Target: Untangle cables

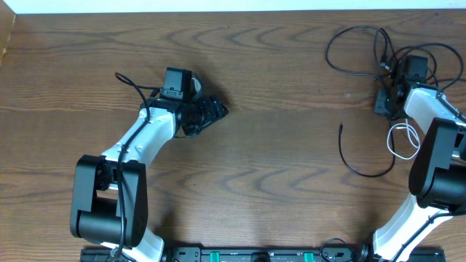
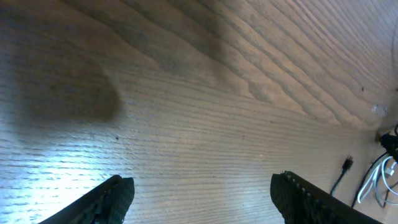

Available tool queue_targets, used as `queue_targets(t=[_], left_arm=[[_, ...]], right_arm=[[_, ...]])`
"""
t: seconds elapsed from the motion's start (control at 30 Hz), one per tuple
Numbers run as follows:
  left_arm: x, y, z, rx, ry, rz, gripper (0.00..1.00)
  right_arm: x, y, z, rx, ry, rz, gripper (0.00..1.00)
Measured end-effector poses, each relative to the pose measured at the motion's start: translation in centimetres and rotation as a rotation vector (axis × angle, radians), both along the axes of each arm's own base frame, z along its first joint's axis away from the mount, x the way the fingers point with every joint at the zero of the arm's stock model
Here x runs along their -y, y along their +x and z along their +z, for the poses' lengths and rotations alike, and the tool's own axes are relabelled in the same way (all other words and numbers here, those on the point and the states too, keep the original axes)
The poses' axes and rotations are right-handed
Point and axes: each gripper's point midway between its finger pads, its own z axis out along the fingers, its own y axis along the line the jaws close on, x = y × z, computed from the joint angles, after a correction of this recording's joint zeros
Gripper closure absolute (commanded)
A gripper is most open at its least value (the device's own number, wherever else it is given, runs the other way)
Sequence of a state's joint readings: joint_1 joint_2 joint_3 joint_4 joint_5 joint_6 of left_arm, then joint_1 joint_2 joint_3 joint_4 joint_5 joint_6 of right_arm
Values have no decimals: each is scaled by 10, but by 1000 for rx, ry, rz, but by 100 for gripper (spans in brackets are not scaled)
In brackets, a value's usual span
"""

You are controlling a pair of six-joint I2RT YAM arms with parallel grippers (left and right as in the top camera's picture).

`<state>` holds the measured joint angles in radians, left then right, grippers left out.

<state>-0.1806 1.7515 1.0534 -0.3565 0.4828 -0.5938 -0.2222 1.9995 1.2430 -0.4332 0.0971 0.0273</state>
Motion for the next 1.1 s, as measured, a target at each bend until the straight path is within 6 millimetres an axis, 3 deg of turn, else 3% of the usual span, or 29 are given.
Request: queue_targets(t=[0.13,0.27,0.3,0.43,0.57,0.63,1.1], left_arm=[[-2,-1,-2,-5,13,5,21],[-4,-6,-4,-31,23,6,19],[-4,-7,-5,-35,25,5,17],[-10,-9,-9,-42,62,9,1],[-13,-9,-10,-38,80,12,1],[-13,-9,-10,-38,80,12,2],[-25,-5,-14,-35,145,62,2]], right_arm=[[-23,6,0,28,115,61,49],[-33,4,4,24,165,93,21],[-35,2,7,24,176,94,2],[-38,5,54,110,170,109,1],[-38,8,106,221,142,121,1],[-37,11,119,253,133,125,1],[-37,10,119,250,134,125,1]])
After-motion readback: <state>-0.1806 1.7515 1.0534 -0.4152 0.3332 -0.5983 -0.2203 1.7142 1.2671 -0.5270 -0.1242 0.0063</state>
